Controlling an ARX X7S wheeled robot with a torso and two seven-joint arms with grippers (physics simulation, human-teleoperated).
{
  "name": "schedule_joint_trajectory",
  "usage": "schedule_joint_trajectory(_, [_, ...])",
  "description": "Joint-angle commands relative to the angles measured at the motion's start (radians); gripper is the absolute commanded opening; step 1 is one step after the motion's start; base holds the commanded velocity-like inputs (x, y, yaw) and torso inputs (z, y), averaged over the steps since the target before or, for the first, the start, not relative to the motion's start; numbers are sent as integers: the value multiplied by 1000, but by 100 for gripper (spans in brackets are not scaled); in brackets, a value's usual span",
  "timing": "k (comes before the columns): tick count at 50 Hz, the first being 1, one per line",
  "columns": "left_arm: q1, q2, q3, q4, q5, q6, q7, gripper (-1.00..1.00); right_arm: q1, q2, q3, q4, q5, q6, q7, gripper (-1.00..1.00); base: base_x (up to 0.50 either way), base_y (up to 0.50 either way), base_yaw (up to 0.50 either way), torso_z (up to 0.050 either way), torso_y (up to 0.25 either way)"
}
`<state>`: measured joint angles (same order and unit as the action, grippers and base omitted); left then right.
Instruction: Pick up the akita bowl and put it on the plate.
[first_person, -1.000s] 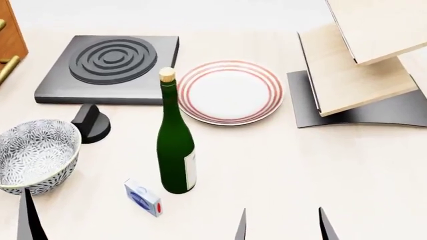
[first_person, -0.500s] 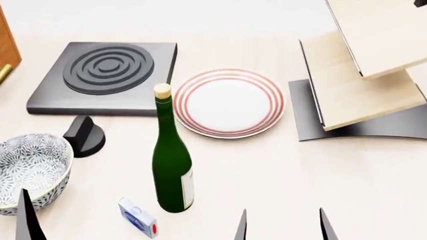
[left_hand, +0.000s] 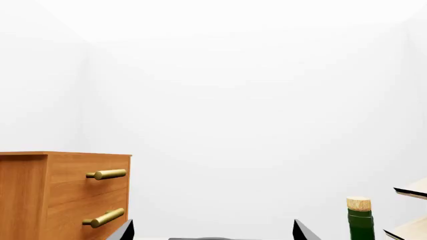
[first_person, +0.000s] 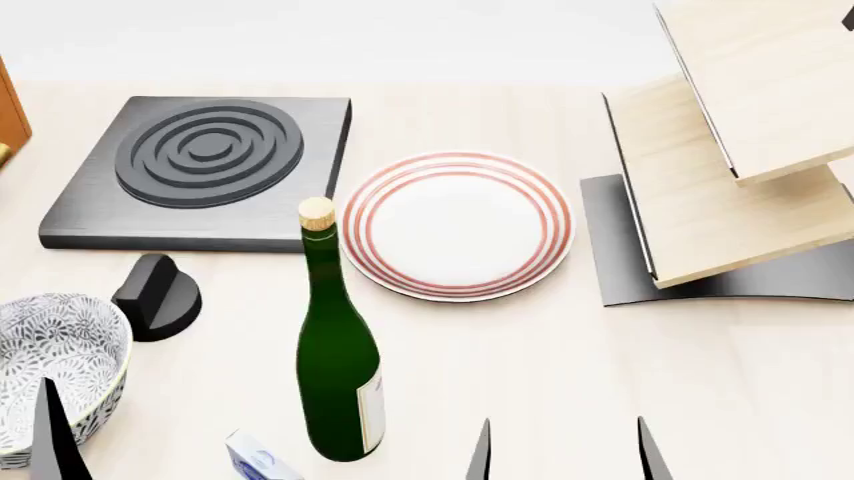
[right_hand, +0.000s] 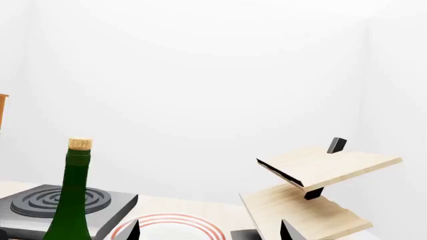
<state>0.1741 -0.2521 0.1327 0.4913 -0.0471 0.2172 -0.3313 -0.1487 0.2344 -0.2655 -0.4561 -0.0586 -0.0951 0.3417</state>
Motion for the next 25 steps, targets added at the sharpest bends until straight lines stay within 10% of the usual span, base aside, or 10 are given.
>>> schedule_joint_trajectory(1, [-2, -4, 5, -8, 0, 4, -6, 100, 2, 4, -9, 4, -8, -6, 9, 100, 137, 0, 0, 0, 0])
schedule_joint_trajectory(25, [-2, -15, 12, -4, -3, 5, -18, 100, -1, 17, -23, -5, -15, -15, 23, 100, 168, 0, 0, 0, 0])
